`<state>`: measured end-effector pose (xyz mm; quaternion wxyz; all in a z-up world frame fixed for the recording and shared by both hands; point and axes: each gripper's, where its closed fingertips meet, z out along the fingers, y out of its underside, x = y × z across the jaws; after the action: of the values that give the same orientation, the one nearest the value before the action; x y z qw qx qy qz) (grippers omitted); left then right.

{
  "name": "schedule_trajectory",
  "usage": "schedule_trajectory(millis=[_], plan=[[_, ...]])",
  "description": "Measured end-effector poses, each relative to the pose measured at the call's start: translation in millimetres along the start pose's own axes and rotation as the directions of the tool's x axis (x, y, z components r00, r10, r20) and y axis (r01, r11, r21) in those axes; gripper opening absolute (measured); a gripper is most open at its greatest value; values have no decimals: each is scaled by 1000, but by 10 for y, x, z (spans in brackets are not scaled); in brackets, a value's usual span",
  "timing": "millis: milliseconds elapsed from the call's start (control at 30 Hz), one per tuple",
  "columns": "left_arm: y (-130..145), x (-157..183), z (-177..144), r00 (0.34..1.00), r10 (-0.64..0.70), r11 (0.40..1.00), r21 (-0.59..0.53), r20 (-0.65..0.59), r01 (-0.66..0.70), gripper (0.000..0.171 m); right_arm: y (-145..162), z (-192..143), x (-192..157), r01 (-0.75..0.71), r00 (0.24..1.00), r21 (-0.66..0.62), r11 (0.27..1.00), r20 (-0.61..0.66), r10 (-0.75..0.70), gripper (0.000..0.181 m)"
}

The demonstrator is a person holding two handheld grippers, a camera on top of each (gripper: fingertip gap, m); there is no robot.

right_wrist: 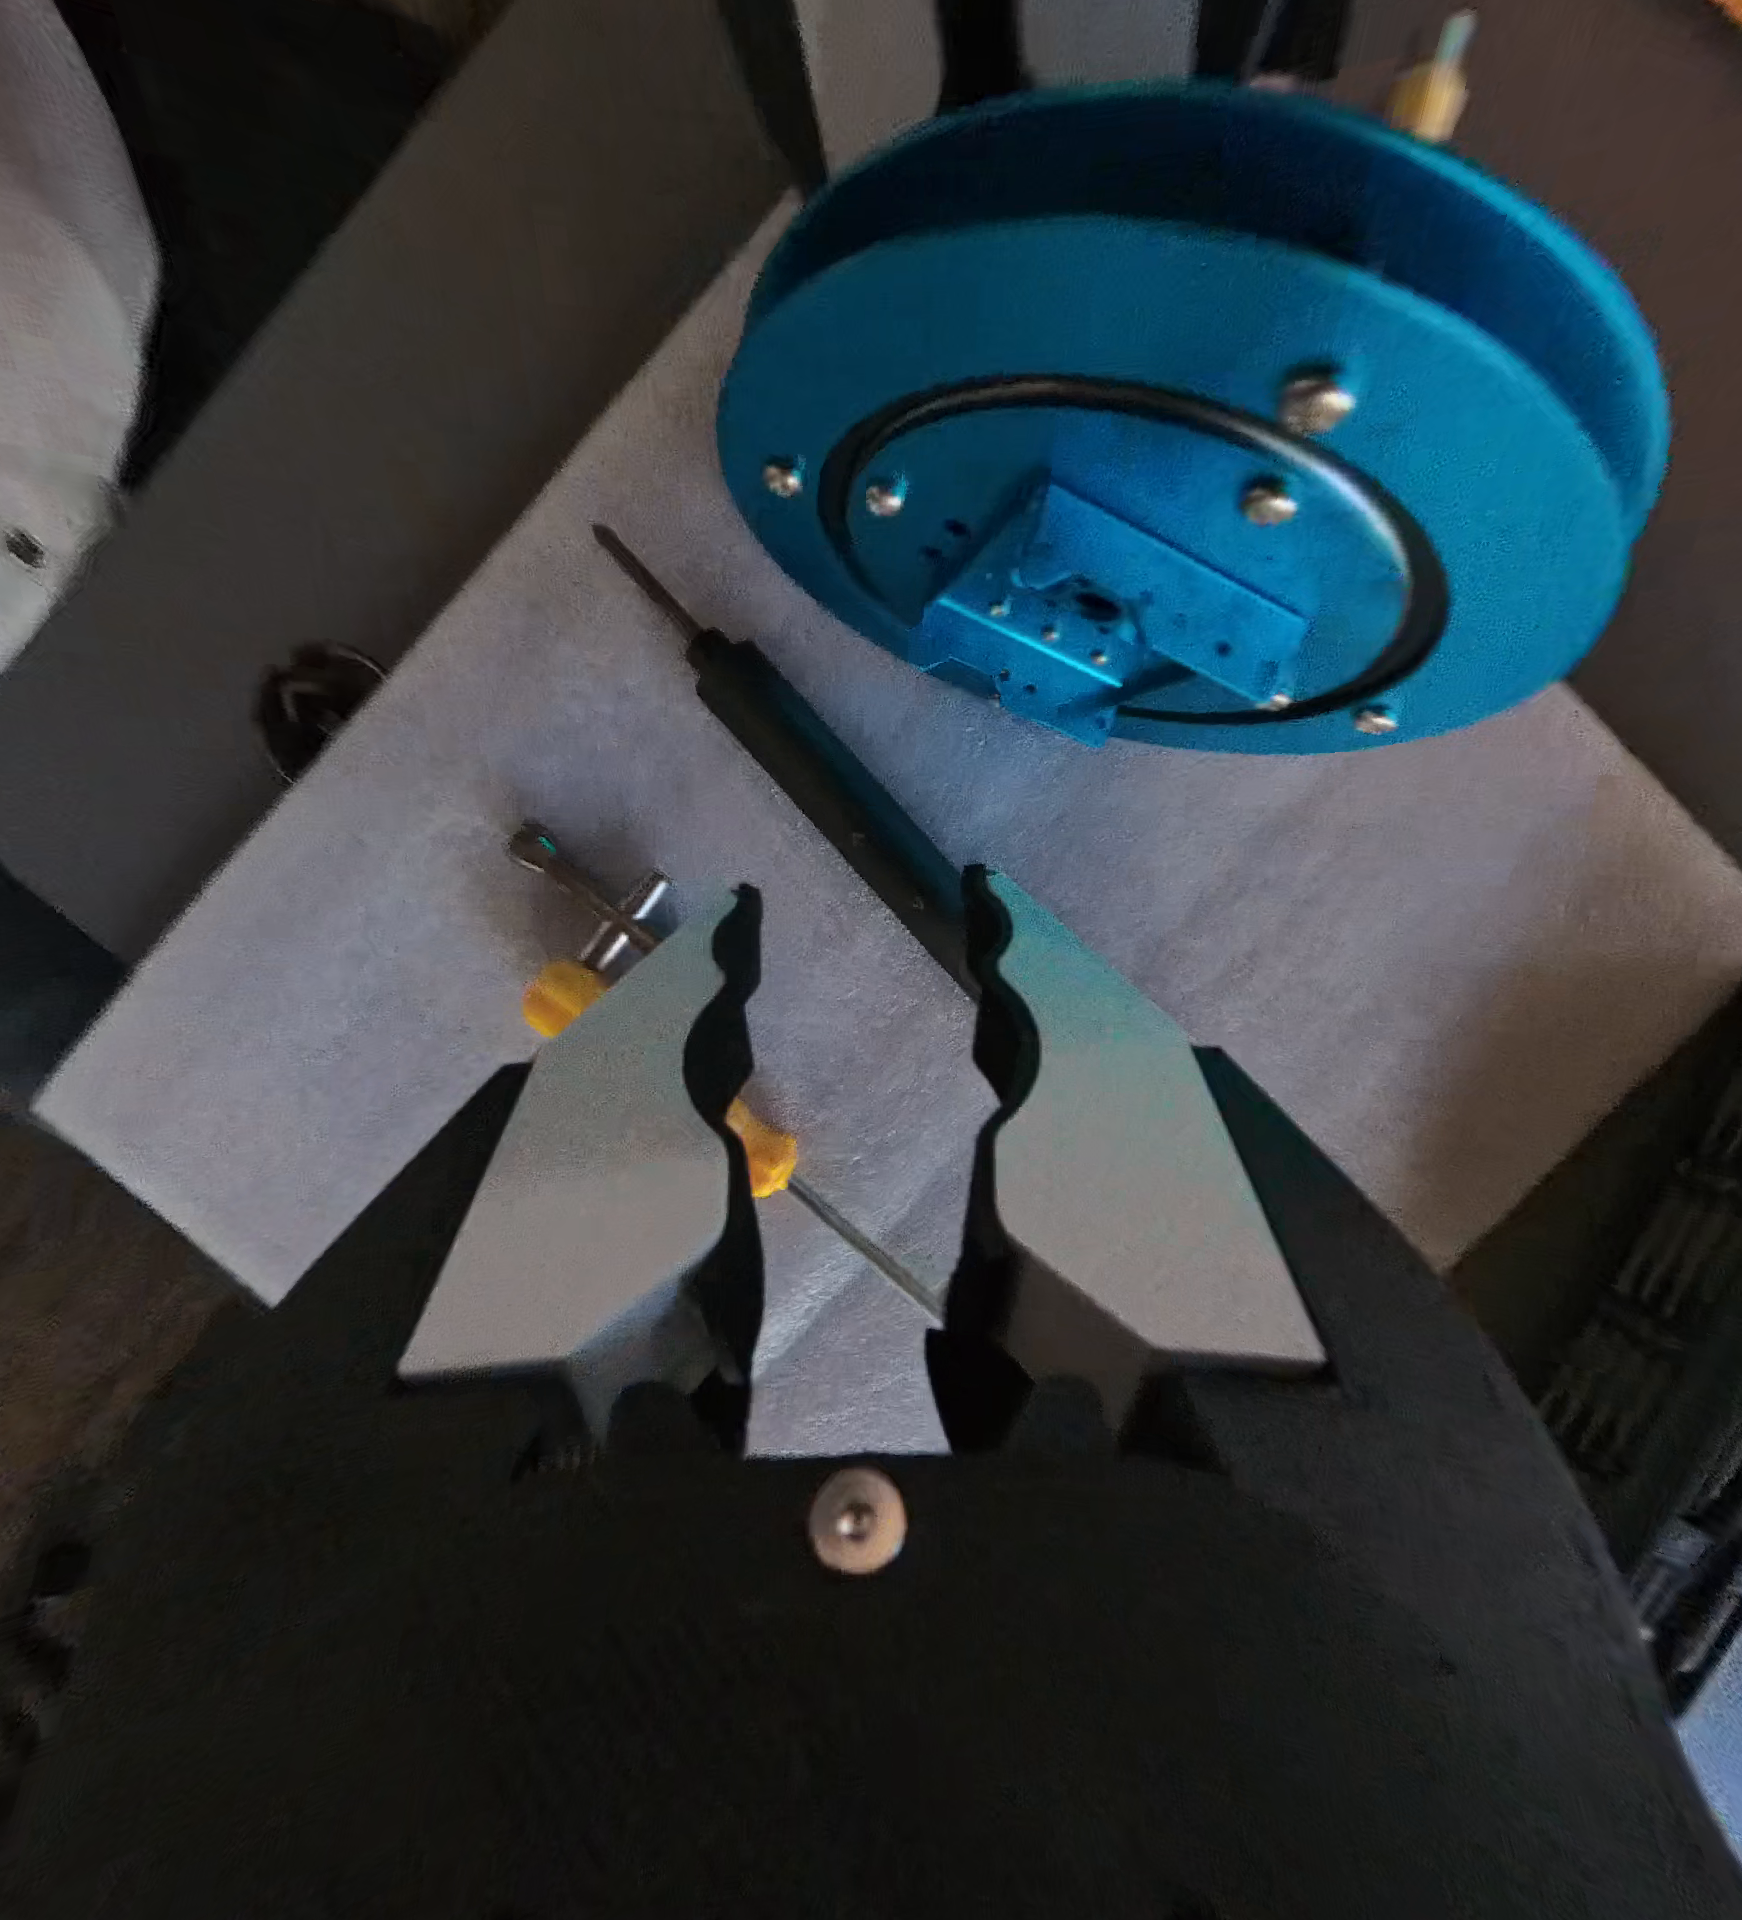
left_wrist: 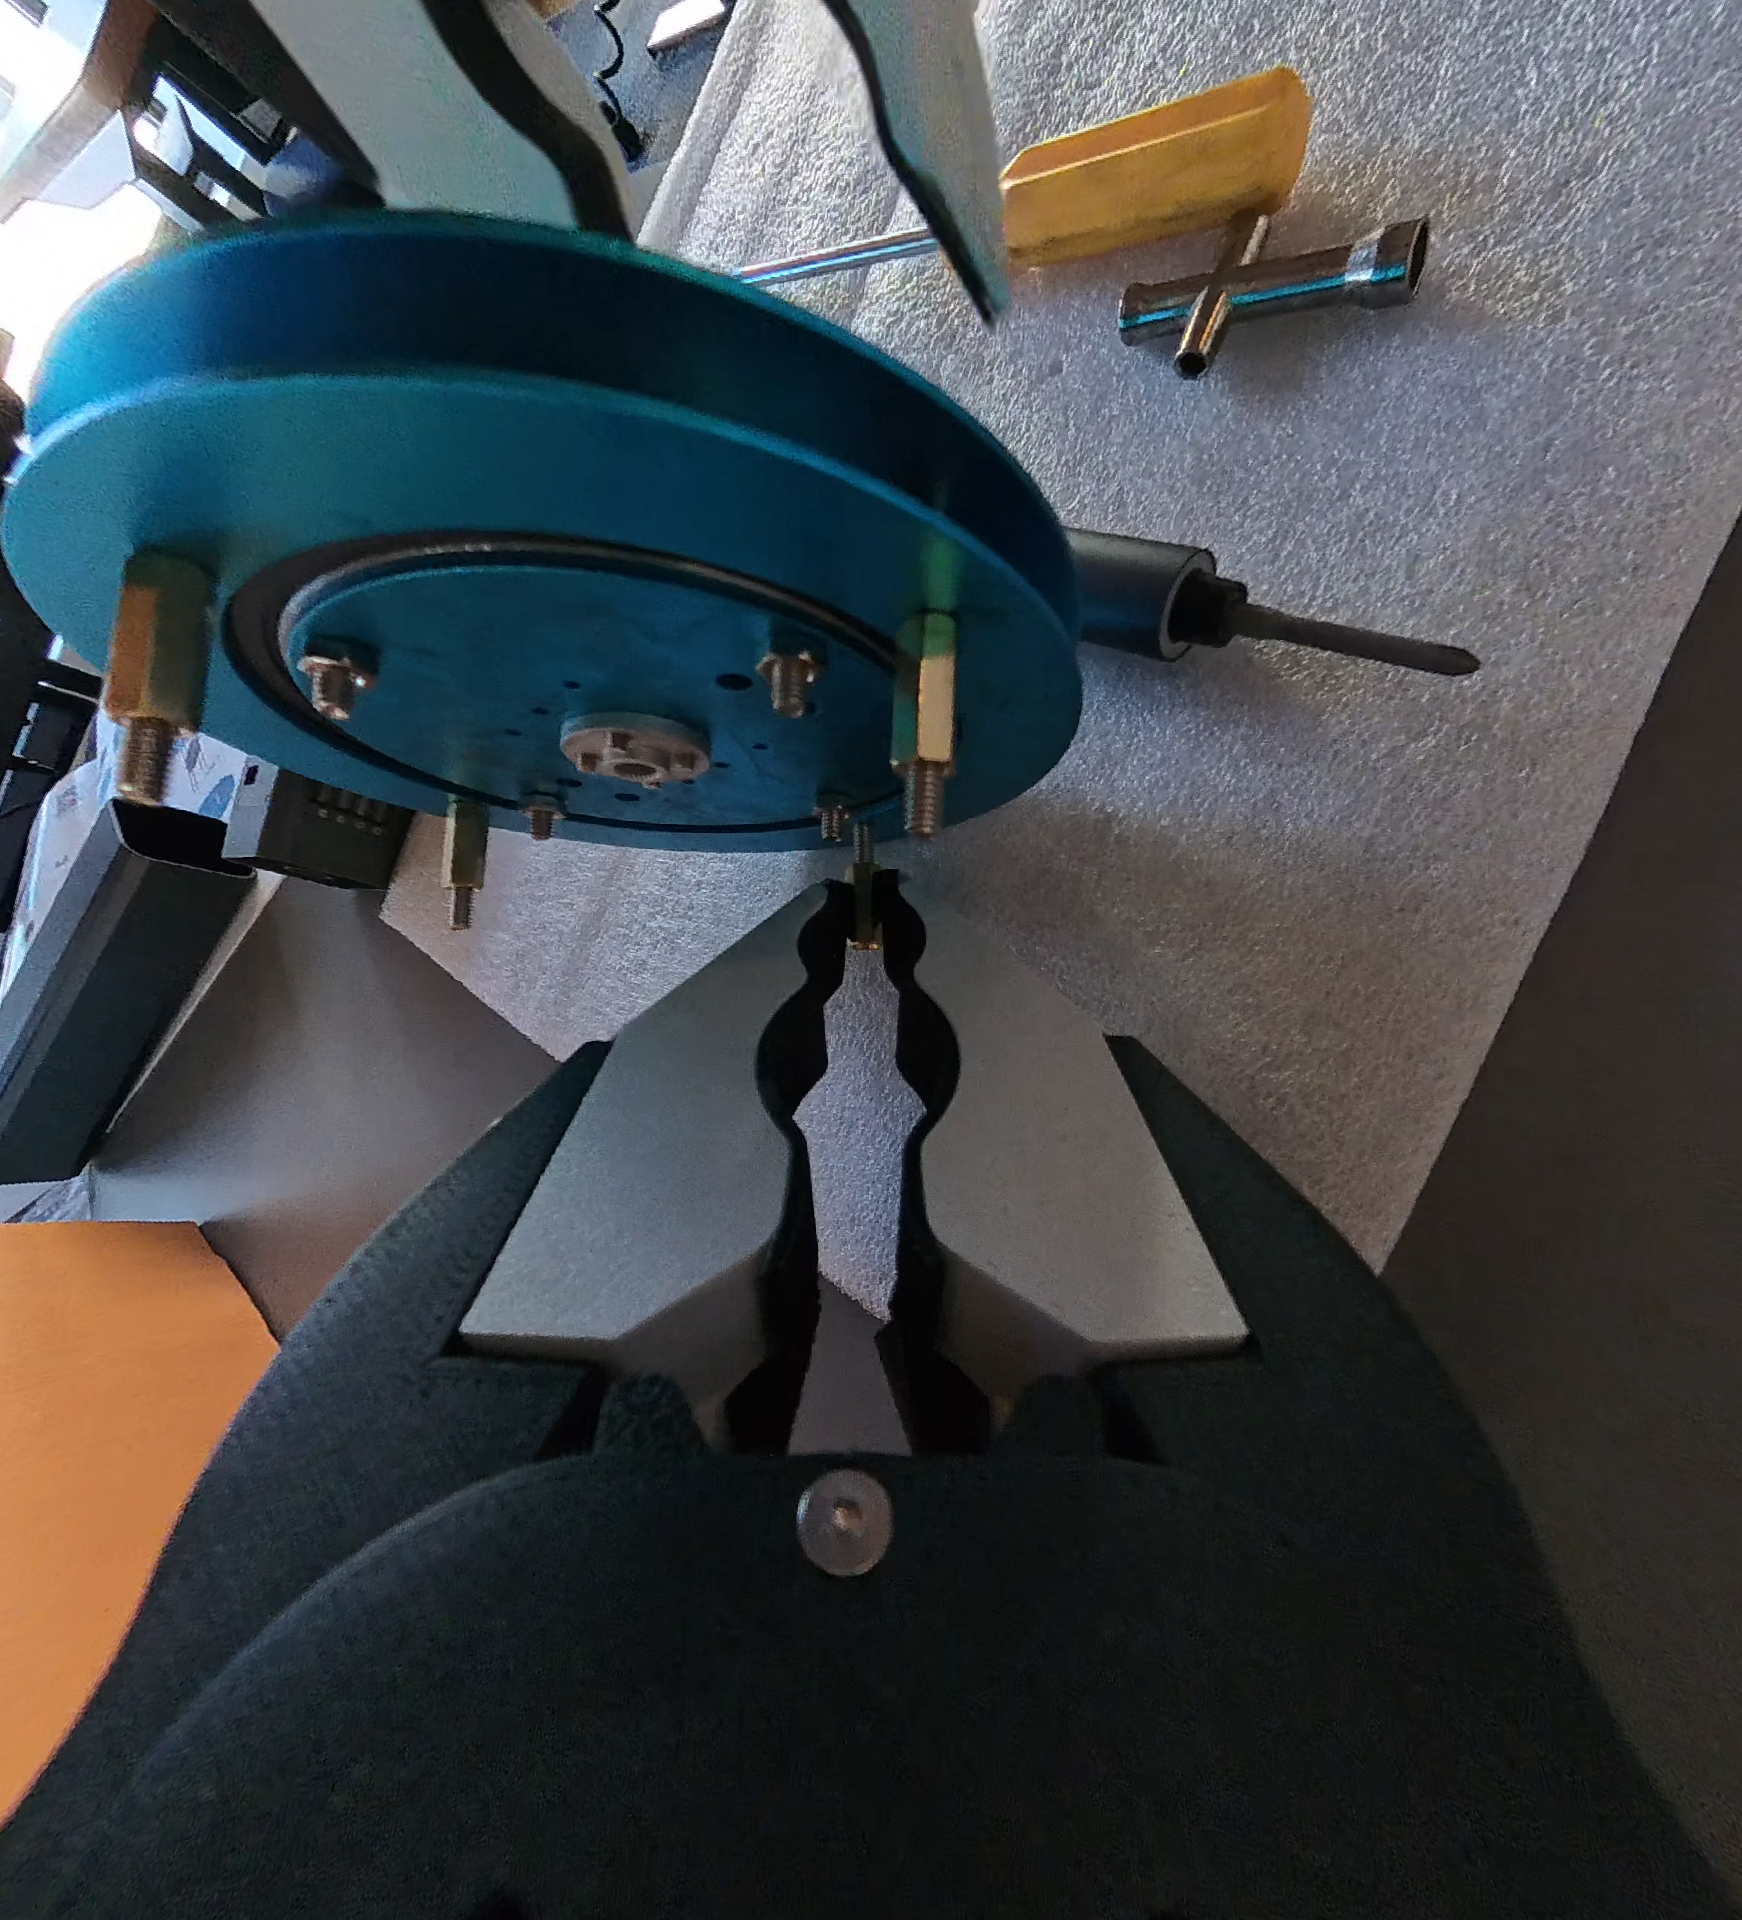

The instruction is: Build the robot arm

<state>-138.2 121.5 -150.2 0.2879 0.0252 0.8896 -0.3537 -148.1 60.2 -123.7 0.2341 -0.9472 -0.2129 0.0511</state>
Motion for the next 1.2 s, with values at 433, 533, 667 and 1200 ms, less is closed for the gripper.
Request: schedule_trajectory(millis=[433,533,667,1200], plan=[[-1,-1,1,1000,15,1000,1,16,-15,5,313,143,118,147,982,-158,976,-95,-163,17],[-2,-2,2,1000,18,1000,-1,21,-18,5,378,27,167,144,975,-166,976,-147,-169,16],[-2,-3,3,1000,13,1000,0,19,-13,5,599,-76,221,58,983,-221,974,-155,-94,16],[-3,-2,7,1000,8,1000,2,17,-8,5,777,-135,-87,-90,991,-267,959,-123,59,16]])
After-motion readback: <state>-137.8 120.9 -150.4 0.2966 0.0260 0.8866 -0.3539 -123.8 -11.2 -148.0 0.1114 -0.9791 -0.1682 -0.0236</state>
